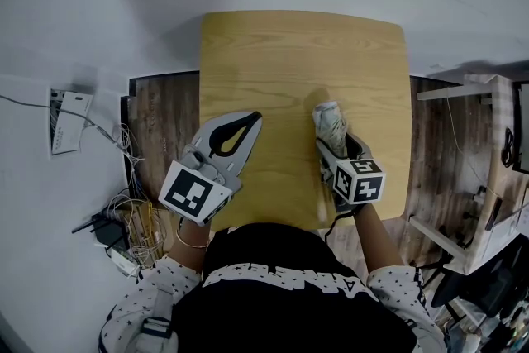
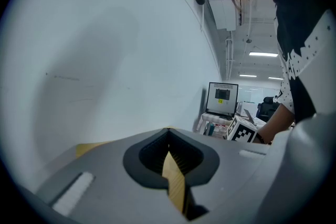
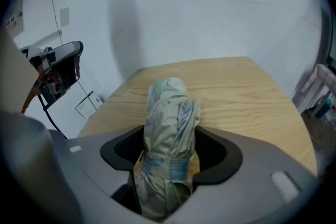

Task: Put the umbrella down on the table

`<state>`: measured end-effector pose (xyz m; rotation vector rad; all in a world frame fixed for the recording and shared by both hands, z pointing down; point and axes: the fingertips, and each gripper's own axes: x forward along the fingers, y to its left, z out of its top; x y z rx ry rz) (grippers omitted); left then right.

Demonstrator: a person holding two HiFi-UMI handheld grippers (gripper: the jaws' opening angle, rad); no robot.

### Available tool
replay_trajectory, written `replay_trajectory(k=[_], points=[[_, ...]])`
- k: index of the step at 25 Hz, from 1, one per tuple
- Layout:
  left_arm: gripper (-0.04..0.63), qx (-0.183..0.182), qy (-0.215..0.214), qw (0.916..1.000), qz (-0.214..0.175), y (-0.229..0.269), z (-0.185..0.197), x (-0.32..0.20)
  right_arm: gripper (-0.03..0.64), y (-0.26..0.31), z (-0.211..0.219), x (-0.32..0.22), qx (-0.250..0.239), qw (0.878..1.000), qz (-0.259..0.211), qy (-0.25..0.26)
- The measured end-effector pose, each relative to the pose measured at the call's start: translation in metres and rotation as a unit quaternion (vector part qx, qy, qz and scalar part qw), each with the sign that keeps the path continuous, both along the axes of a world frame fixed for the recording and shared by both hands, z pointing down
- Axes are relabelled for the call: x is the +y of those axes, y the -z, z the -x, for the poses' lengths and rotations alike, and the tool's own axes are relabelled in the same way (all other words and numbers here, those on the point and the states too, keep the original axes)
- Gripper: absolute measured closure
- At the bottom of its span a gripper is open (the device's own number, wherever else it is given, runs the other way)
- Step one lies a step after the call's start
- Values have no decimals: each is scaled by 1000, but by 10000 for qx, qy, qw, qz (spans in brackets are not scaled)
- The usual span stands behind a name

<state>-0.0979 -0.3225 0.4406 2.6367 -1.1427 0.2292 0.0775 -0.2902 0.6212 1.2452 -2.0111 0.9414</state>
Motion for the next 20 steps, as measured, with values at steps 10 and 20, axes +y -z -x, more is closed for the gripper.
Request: replay_trajectory(k=[10,20], points=[[598,106,26,9995,-287,8,-3,7,314,17,-6,0,-17,9995,-255,-164],[598,58,-36,9991,-409,18,-8,22,407,43,-14,7,-203,9965,-607,-531]])
